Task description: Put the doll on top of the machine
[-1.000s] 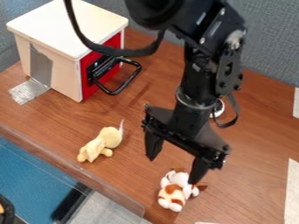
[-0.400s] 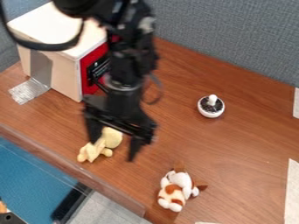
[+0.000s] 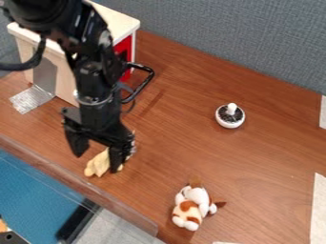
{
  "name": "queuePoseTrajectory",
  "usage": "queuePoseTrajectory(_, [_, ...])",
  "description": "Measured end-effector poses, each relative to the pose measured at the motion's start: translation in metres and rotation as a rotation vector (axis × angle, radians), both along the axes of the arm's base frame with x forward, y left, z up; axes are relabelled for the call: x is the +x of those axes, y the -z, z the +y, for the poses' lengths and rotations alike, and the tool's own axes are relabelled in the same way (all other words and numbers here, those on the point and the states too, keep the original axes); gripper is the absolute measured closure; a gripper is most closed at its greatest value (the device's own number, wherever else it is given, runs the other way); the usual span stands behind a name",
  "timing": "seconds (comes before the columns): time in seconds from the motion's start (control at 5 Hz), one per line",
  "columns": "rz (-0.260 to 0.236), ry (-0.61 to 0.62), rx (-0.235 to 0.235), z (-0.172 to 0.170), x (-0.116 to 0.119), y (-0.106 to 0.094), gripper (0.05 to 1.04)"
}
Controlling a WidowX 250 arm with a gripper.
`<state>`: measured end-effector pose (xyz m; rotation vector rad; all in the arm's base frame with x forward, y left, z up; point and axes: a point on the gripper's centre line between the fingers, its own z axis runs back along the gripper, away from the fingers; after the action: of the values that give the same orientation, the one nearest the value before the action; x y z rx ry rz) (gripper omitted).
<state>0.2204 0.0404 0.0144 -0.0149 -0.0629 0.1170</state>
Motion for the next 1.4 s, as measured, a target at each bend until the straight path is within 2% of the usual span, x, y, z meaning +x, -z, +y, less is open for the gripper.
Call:
queuePoseTrajectory(0.2, [0.028,0.01,0.007,0.003,0.001,0.02,0.138])
queuePoseTrajectory(0.4, [0.034,0.015,0.006,-0.001,0.005,0.026,0.431])
queuePoseTrajectory(0.6, [0.012,0.009,0.014,-0.001,0.005,0.015,0.736])
queuePoseTrajectory(0.8, [0.012,0.002,0.02,0.0,0.002,-0.001,0.929])
queuePoseTrajectory(1.0, [0.006,-0.007,0.038,0.005,0.015,-0.041,0.991])
queuePoseTrajectory(1.2, [-0.042,-0.047,0.008,0.027,0.026,-0.077,0.994])
queuePoseTrajectory(1.4, [-0.07,-0.098,-0.005,0.053,0.032,-0.091,0.994])
